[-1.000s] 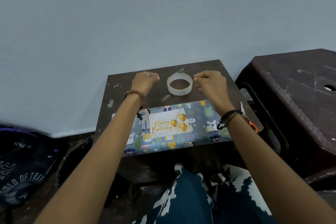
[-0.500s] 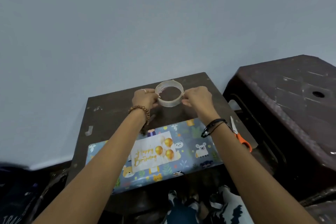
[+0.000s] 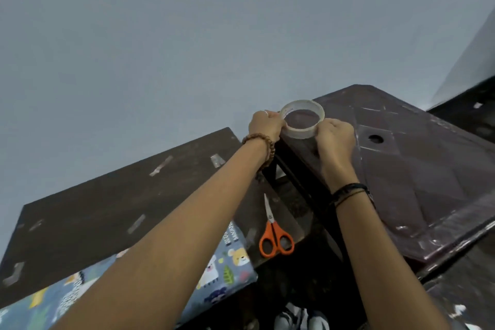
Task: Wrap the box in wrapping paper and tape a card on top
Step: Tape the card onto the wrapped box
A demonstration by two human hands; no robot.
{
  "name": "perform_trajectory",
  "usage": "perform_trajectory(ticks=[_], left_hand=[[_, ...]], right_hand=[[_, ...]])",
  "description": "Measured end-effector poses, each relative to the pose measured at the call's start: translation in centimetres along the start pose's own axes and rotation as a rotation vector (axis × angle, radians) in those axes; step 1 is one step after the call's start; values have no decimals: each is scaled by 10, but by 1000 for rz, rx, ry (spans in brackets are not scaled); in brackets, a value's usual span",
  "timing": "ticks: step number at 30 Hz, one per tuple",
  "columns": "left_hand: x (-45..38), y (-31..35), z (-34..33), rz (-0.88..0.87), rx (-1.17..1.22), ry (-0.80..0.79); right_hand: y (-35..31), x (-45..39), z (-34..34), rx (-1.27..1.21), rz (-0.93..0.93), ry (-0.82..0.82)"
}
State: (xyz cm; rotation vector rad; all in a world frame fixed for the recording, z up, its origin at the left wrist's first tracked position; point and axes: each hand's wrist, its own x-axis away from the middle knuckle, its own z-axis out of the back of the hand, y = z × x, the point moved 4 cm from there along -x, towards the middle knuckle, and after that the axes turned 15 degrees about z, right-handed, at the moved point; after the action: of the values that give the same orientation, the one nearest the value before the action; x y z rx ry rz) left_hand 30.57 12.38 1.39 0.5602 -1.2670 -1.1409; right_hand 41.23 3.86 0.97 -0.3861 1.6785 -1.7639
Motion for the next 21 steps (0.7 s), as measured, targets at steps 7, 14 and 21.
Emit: perform_trajectory(ticks=[7, 14, 21], left_hand=[[-8, 5, -17, -80, -221, 61], [64, -31, 37, -333, -864, 163], [122, -100, 46, -245, -1321, 13]], right_hand=[[28, -11, 5, 164, -4, -47], [-11, 66, 25, 284, 27, -278], [-6, 140, 42, 563, -144, -477]])
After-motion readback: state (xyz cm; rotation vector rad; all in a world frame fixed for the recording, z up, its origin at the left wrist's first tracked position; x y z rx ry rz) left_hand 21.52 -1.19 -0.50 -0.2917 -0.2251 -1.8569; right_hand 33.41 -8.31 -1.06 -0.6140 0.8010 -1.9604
